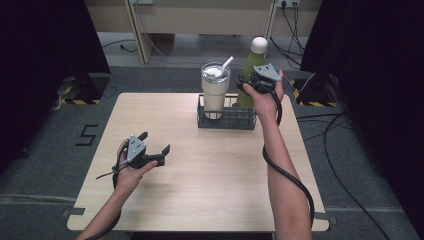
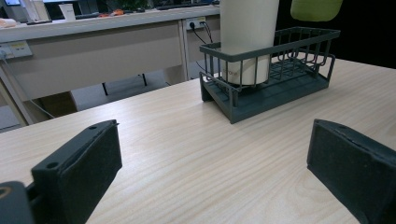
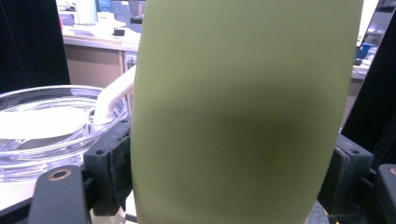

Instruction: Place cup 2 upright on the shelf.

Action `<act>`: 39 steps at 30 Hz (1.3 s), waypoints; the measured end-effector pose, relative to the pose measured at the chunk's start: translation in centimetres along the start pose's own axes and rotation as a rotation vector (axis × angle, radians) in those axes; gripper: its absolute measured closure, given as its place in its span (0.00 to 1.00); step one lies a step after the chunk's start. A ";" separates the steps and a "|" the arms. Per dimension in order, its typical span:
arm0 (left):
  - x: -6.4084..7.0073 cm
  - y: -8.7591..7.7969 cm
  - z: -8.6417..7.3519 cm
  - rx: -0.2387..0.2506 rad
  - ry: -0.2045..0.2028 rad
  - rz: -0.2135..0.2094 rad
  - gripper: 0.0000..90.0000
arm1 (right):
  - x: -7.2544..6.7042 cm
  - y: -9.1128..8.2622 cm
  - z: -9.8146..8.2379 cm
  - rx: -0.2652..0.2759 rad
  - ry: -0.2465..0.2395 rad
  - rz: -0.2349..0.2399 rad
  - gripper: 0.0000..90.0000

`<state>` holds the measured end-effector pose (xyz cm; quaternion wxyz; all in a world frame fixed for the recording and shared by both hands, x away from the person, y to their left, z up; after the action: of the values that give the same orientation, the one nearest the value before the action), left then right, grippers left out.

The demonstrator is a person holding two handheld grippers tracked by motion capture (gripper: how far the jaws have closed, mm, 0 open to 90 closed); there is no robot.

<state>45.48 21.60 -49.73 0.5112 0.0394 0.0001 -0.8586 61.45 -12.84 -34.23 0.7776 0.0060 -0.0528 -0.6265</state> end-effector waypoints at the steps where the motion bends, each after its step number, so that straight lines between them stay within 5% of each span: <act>1: 0.0 0.0 0.0 -0.001 0.001 -0.001 0.02 | 0.0 0.1 0.0 -0.002 0.001 -0.003 0.23; 39: 0.1 0.0 -0.1 -0.001 0.000 -0.002 0.03 | 0.0 2.3 -3.7 -0.094 0.007 -0.021 0.23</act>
<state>45.45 21.53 -49.81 0.5104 0.0391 0.0009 -0.8590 64.02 -12.60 -37.72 0.7706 -0.0277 -0.0207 -0.6364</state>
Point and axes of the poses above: each handheld gripper's, and its own axes: y roughly forward along the jaws, z roughly out of its top, x roughly to its right, the point moved 5 cm from there along y, roughly forward along the jaws, and after that the axes turned 12 degrees about x, right-handed, at the moved point
